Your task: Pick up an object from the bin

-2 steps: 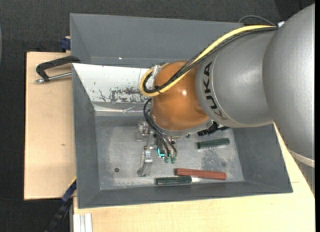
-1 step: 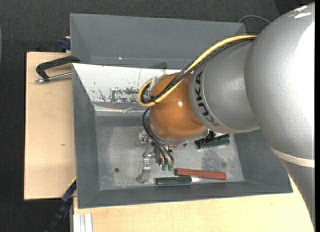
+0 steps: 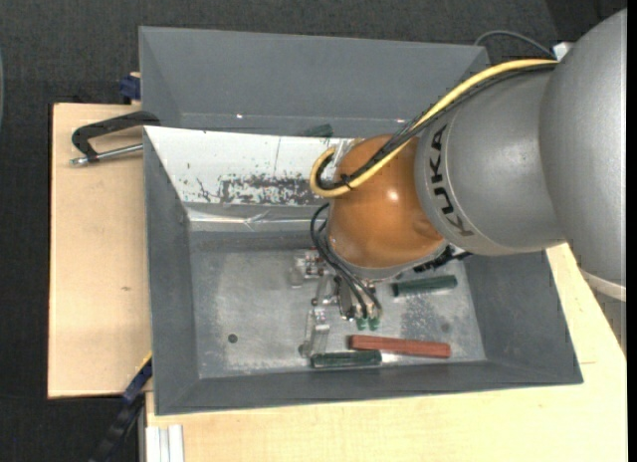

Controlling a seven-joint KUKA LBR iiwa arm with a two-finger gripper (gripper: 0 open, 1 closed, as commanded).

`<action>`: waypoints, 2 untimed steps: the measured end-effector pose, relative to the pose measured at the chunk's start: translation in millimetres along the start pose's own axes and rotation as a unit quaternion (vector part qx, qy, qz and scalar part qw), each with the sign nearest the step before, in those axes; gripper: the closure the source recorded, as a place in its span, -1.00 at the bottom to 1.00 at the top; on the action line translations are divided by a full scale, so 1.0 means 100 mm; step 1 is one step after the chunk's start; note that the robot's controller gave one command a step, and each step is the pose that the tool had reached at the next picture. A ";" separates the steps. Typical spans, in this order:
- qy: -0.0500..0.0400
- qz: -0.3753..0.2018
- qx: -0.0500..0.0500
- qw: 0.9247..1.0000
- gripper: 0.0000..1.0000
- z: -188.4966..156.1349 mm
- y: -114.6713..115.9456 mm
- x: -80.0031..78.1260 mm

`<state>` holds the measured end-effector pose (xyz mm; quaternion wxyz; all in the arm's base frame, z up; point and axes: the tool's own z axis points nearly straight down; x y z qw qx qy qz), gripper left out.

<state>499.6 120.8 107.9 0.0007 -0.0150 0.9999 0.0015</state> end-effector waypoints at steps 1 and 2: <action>-0.001 -0.100 0.001 0.995 -1.00 -0.37 -0.63 0.03; -0.002 -0.146 0.002 0.989 -1.00 -0.14 -0.93 0.00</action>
Offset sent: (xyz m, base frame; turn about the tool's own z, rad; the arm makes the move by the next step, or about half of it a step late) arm 0.0015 -0.1006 -0.0128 -0.3499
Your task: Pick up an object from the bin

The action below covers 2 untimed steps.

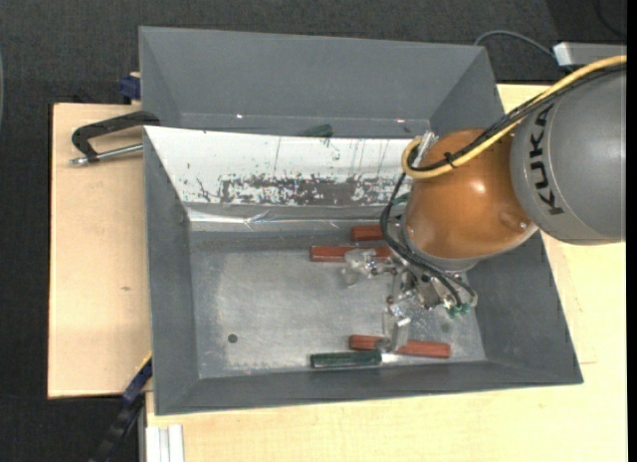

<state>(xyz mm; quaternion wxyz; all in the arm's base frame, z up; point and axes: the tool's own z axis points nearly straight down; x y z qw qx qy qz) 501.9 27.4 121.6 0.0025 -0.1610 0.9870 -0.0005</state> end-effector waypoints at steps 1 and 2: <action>0.002 -0.131 -0.001 0.991 -1.00 0.31 0.20 0.00; 0.000 -0.182 -0.002 0.983 -1.00 0.24 -0.16 0.13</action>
Offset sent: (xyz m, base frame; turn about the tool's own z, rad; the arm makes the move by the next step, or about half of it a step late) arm -0.0097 -0.0805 -0.0111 -0.0698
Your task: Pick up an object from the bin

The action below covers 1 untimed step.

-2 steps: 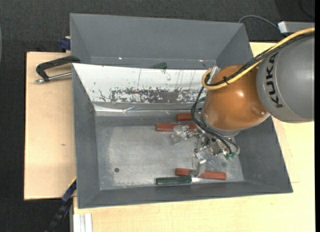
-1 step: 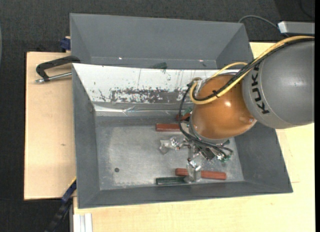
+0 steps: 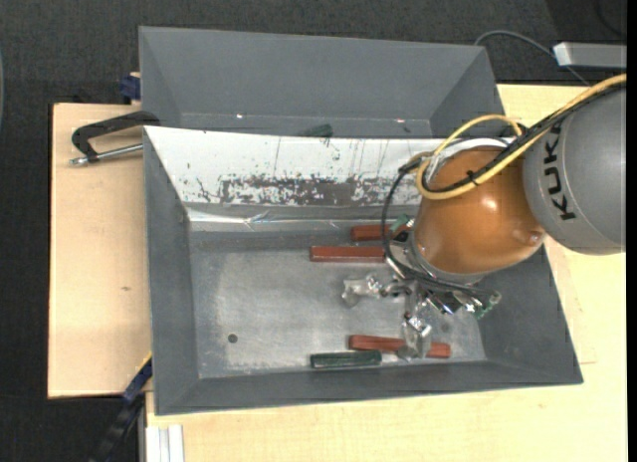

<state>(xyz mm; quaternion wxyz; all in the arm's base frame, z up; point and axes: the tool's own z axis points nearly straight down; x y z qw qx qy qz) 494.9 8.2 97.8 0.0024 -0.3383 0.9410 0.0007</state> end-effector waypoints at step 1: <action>0.002 0.144 0.000 0.990 -1.00 0.06 -0.14 0.09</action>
Offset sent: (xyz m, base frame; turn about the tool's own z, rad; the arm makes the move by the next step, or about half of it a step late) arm -0.0005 0.0135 -0.0278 -0.0063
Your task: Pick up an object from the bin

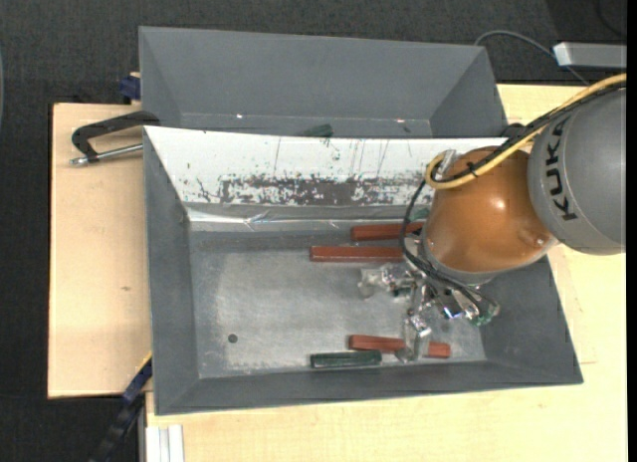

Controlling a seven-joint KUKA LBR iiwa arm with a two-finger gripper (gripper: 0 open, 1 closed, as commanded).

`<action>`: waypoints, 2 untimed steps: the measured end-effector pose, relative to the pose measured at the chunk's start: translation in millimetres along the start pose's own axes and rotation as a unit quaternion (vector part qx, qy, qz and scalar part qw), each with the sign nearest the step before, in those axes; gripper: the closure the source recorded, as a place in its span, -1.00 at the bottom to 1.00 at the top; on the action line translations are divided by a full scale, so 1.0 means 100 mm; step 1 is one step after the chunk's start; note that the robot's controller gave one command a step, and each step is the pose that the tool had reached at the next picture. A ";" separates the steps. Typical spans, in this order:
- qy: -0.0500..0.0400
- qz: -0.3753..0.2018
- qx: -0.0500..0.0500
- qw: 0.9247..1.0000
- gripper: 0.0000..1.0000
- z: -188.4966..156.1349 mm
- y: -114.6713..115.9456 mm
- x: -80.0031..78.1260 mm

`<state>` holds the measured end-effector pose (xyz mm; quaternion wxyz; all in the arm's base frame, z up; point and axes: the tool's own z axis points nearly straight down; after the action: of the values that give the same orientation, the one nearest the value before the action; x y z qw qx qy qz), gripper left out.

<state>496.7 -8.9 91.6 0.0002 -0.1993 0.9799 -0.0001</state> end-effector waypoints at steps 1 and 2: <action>0.000 -0.146 -0.001 0.989 1.00 0.21 0.30 -0.11; 0.000 -0.146 -0.001 0.989 1.00 0.21 0.30 -0.11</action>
Offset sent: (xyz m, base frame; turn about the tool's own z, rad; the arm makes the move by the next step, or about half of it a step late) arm 0.0000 0.0000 0.0000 0.0000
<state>494.9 22.7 70.4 0.0003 -0.3404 0.9403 0.0008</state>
